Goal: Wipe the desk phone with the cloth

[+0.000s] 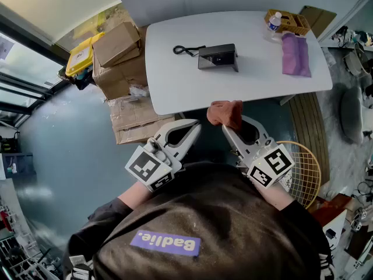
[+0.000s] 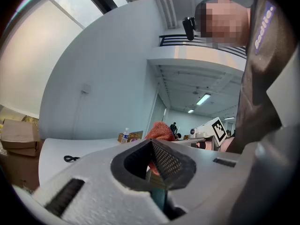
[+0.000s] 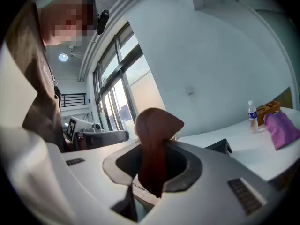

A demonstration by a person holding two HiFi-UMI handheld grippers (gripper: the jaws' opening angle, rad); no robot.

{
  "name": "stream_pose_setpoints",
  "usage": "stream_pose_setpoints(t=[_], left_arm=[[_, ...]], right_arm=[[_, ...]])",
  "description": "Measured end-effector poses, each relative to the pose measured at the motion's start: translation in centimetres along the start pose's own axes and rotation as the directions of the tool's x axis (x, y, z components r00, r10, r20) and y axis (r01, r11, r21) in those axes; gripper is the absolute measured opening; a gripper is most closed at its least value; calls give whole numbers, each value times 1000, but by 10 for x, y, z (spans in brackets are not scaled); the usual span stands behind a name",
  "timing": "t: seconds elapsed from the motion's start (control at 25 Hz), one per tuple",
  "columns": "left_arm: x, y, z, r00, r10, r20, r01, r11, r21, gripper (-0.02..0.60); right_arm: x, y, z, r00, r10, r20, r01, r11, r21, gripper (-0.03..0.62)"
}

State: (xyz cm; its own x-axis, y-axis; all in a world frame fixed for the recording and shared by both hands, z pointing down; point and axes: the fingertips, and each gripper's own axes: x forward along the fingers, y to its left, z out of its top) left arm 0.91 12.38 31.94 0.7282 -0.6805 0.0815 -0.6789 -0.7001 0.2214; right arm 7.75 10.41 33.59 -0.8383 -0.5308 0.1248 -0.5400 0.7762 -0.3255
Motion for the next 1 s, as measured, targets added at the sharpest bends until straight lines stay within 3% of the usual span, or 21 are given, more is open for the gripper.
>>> stream_pose_setpoints(t=[0.2, 0.64, 1.0], left_arm=[[0, -3, 0, 1000, 16, -4, -16, 999, -31, 17], [15, -9, -3, 997, 72, -12, -73, 997, -2, 17], [17, 18, -11, 995, 103, -9, -103, 994, -29, 17]], right_arm=[[-4, 1, 0, 1000, 5, -12, -5, 1000, 6, 117], [-12, -13, -5, 998, 66, -22, -66, 997, 28, 112], [10, -31, -12, 997, 73, -36, -71, 996, 62, 114]])
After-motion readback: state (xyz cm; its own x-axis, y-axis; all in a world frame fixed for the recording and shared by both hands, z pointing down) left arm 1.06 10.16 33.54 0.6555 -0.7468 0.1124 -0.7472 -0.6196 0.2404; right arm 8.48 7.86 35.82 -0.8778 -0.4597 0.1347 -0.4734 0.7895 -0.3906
